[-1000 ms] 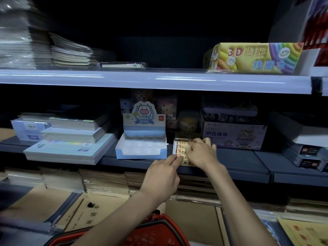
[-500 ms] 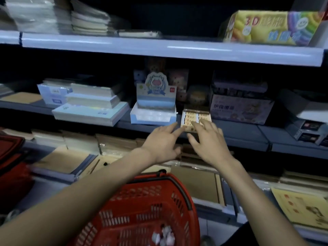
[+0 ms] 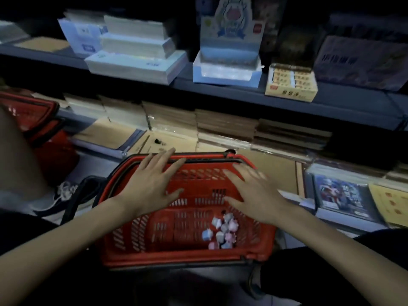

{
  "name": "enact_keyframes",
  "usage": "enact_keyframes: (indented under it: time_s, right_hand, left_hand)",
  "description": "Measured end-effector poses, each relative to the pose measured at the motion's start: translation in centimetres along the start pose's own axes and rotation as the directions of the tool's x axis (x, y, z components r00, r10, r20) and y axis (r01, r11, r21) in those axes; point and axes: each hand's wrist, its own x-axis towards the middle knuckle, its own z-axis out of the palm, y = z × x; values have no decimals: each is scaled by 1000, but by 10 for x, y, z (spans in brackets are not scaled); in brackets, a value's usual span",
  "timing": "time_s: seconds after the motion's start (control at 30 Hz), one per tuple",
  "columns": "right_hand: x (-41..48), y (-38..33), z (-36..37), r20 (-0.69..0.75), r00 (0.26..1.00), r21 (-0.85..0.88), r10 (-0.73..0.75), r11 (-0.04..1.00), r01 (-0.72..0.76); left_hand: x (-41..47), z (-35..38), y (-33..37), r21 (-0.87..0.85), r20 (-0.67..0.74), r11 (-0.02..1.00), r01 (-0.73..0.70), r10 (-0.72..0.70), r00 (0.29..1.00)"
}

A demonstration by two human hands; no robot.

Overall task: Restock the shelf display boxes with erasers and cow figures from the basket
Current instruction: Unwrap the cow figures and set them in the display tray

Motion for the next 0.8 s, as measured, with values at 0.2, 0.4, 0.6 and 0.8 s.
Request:
enact_keyframes:
  time_s: [0.2,0.4,0.6,0.8]
  right_hand:
    - [3,9,70,232,971,-79,-56,994,76]
    - [2,18,101,376,926,-239,-3,966,100]
    - [13,16,99,500,857,-496,126,853,164]
    - [35,24,101,565,788,-603,244,775,192]
  left_hand:
    - [-28,59,-33,30,150,995,93,-97,984]
    - [-51,113,-49,24,280,989,148,-149,948]
    - [-59,129,-52,298,440,953,50,-183,879]
    - [-50,127,-53,492,485,864,111,-377,789]
